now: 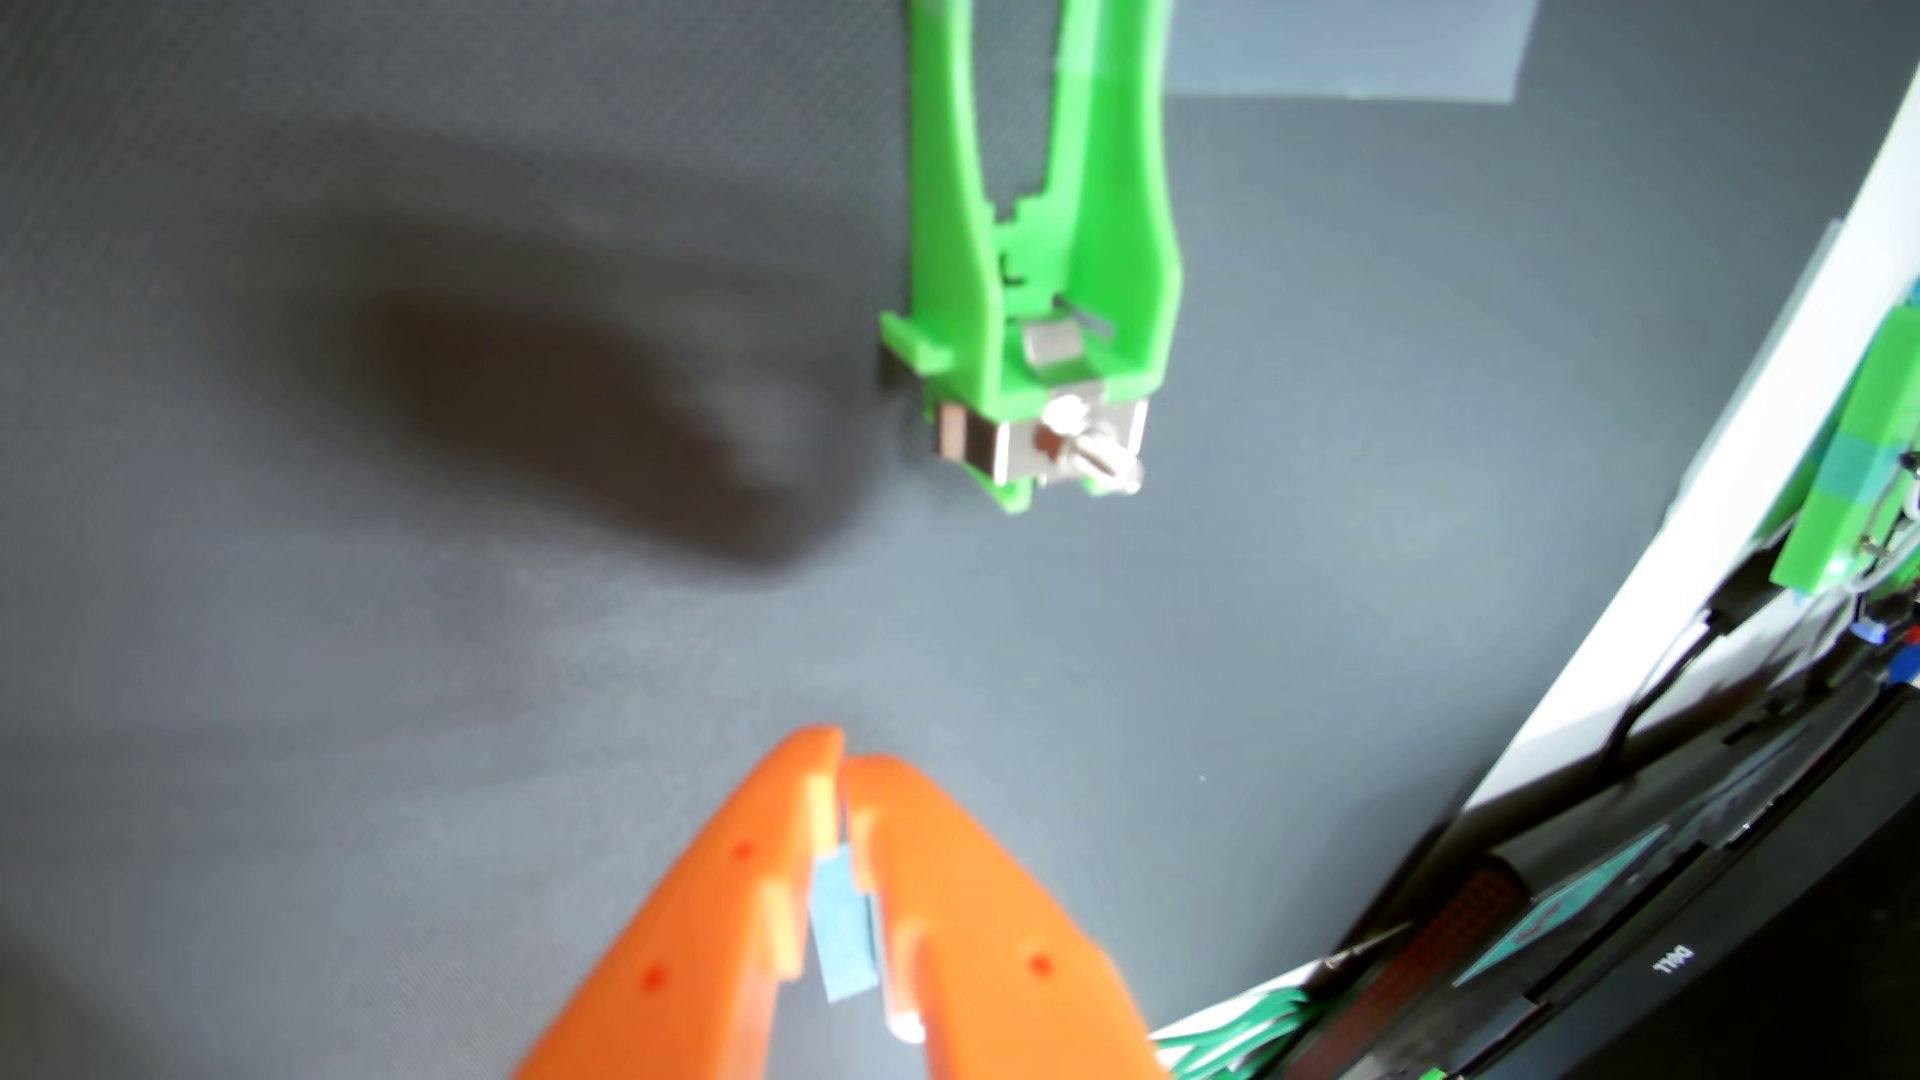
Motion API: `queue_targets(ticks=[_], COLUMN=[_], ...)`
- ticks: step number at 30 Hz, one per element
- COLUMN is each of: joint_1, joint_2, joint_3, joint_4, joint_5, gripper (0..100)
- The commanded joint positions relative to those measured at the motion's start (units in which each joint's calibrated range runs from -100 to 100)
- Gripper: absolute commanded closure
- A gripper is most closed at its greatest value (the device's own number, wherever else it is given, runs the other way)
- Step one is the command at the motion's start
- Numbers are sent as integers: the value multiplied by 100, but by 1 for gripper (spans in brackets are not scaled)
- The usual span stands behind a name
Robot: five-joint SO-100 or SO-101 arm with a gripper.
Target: Insert Battery
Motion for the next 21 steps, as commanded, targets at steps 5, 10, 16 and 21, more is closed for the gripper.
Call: queue_targets(ticks=[5,10,16,21], joint_1=[-9,-21,97,109], joint_2=[-81,-90,-81,-23], joint_3=[-28,-28,-694,-1919], joint_4=[36,27,408,1619], joint_5=[1,1,-20,-25], gripper=[99,99,99,99])
